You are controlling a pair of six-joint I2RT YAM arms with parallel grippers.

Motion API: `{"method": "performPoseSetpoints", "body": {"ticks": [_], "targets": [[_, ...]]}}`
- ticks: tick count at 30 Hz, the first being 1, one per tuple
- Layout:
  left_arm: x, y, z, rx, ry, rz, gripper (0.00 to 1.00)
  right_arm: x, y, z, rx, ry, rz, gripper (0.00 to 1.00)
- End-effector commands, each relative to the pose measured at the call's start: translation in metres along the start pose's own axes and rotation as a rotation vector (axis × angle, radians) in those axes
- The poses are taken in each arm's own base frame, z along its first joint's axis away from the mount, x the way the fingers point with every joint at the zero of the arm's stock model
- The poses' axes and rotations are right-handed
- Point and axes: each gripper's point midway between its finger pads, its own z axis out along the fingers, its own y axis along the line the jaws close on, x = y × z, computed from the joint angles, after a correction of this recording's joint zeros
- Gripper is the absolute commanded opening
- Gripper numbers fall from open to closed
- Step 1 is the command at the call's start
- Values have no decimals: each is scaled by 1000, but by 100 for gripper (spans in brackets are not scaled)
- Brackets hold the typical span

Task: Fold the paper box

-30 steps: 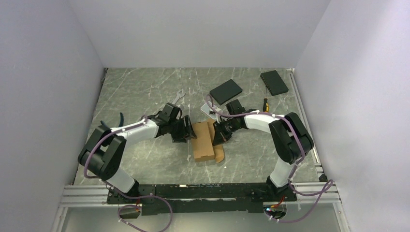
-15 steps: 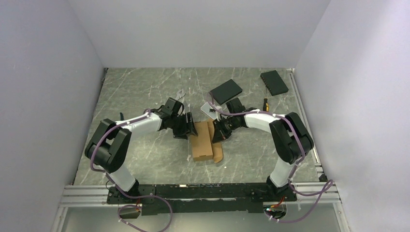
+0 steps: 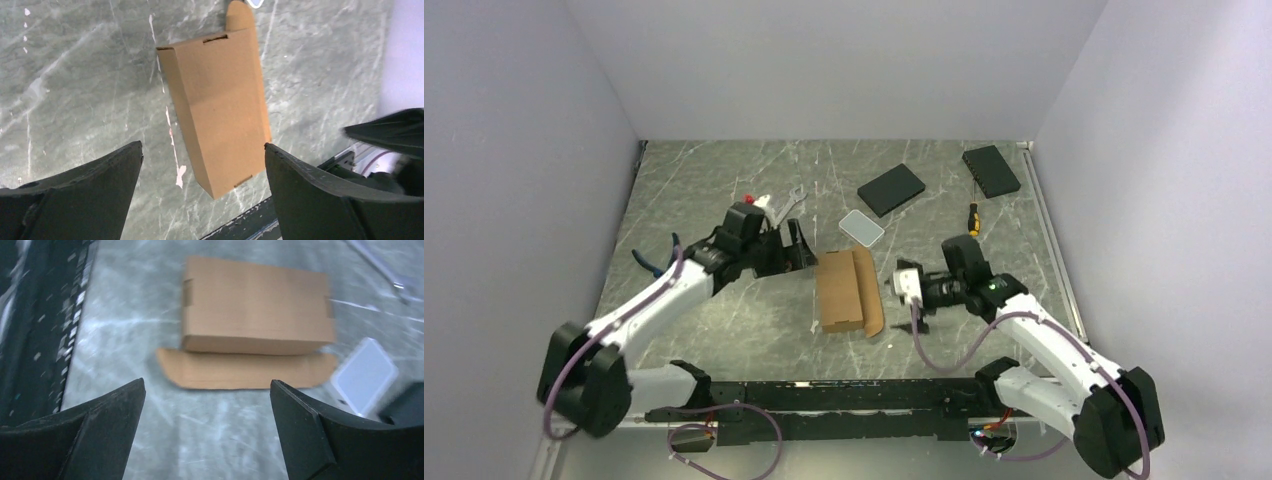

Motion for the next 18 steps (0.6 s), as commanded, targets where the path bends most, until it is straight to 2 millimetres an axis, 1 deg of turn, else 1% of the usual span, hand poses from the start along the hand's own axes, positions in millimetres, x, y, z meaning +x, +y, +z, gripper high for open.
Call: {"method": "performPoseSetpoints", "body": {"ticks": [1, 3, 5, 6, 8, 12, 15, 18], "targets": [[4, -5, -27, 82, -116, -30, 99, 19, 52, 9, -203, -95, -337, 99], [12, -5, -34, 123, -138, -60, 100, 27, 54, 13, -233, -74, -338, 97], [20, -5, -37, 160, -142, -89, 99, 39, 58, 21, -265, -26, -344, 91], [25, -6, -38, 178, -138, -103, 99, 45, 64, 27, -289, -3, -356, 87], [33, -4, -37, 194, -126, -131, 99, 52, 68, 36, -315, 36, -386, 79], [46, 2, -31, 217, -110, -160, 93, 57, 68, 51, -321, 96, -413, 68], [48, 2, -27, 233, -104, -166, 90, 61, 66, 58, -315, 128, -422, 59], [49, 3, -22, 224, -89, -159, 89, 63, 65, 62, -308, 149, -422, 54]]}}
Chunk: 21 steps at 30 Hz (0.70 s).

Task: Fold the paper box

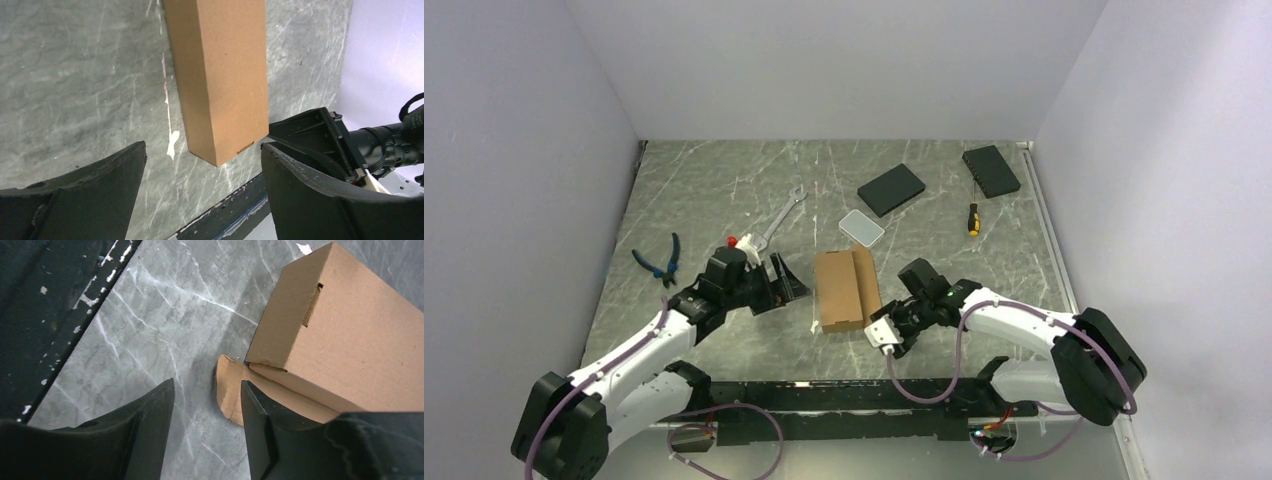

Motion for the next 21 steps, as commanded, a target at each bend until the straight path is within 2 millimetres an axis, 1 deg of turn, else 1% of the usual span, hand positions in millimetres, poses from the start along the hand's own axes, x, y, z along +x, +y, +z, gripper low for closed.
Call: {"method": "performPoseSetpoints", "body": {"ticks": [1, 3, 7, 9, 14, 21], "targets": [[-14, -22, 5, 87, -29, 10, 88, 3, -17, 3, 54, 39, -41, 53], [-13, -21, 9, 86, -16, 14, 87, 4, -17, 5, 53, 45, -44, 51], [-11, -20, 16, 83, 4, 13, 85, 5, -19, 8, 56, 57, -42, 43], [-15, -24, 19, 106, -3, 16, 85, 5, -18, 10, 50, 65, -42, 39], [-17, -26, 25, 110, 1, 15, 85, 3, -15, 14, 34, 66, -58, 34], [-14, -25, 34, 116, 23, 11, 78, 2, -16, 17, 33, 68, -46, 27]]}}
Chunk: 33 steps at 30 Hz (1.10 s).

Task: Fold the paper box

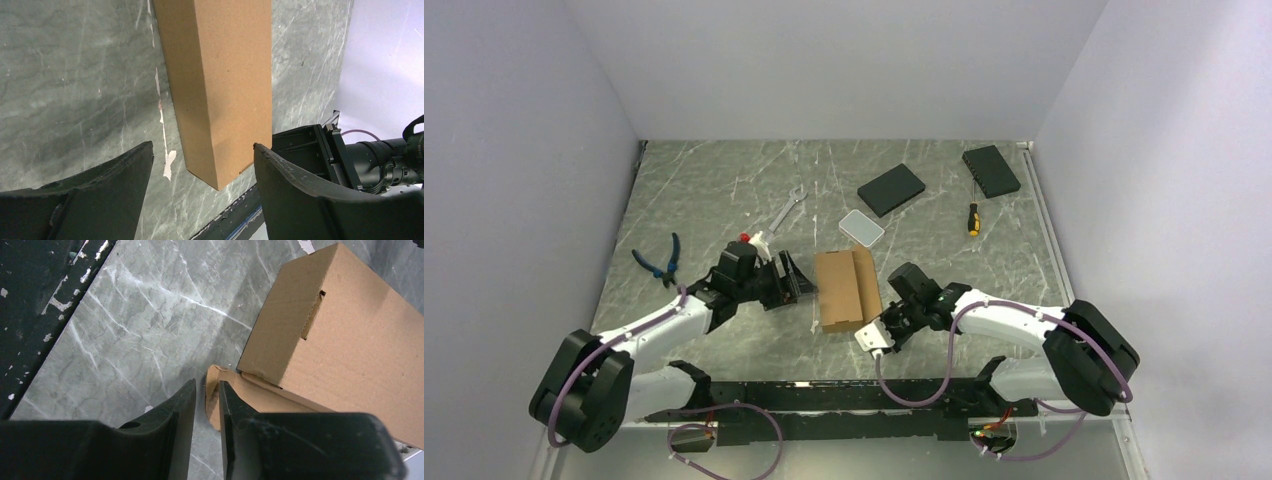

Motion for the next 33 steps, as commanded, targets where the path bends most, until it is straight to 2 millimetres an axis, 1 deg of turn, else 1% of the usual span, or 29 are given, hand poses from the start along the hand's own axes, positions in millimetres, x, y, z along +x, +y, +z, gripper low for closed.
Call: {"method": "performPoseSetpoints", "body": {"ticks": [1, 8, 15, 24, 33], "targets": [[-14, -24, 4, 76, -23, 26, 77, -4, -7, 1, 24, -11, -3, 26], [-9, -18, 12, 44, 8, 30, 76, -4, -11, 0, 35, -5, 15, 18], [-2, -4, 22, 4, 39, 25, 75, -3, -16, -1, 51, 8, 43, 10], [3, 7, 28, -26, 60, 22, 75, 4, -28, -2, 92, 49, 144, 1], [8, 15, 32, -49, 85, 24, 74, 5, -39, -7, 130, 48, 254, 0]]}}
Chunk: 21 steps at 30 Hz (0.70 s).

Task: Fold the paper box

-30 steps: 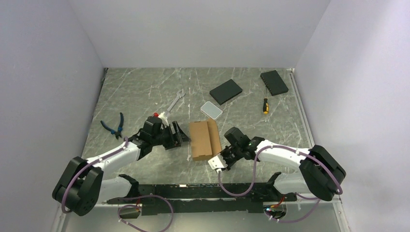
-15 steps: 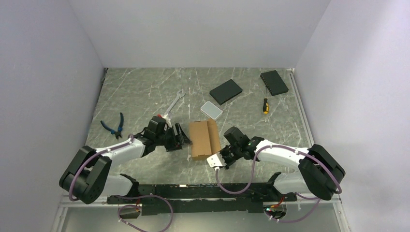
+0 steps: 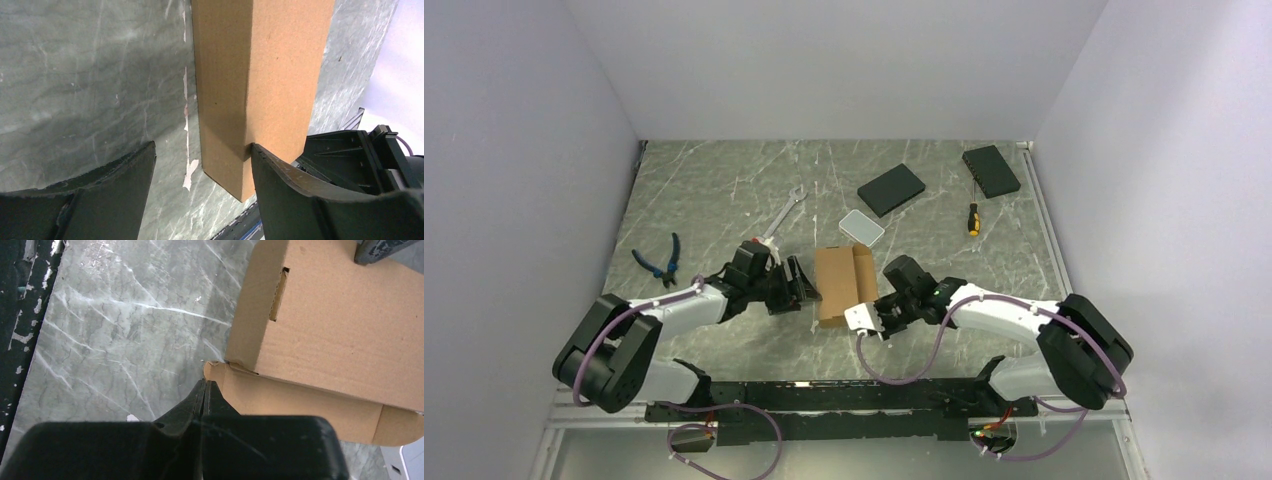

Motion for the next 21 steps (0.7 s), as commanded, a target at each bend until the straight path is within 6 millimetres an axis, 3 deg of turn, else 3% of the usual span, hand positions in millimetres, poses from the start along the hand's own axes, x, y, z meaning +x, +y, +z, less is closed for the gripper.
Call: {"method": "performPoseSetpoints", "body": {"ticks": [1, 13, 21], "targets": [[-9, -11, 4, 32, -16, 52, 74, -3, -22, -5, 64, 8, 68, 0], [-8, -9, 9, 23, 11, 56, 73, 4, -42, -5, 143, 69, 263, 0], [-7, -6, 11, 9, 26, 59, 73, 8, -45, -5, 150, 96, 299, 0]]}}
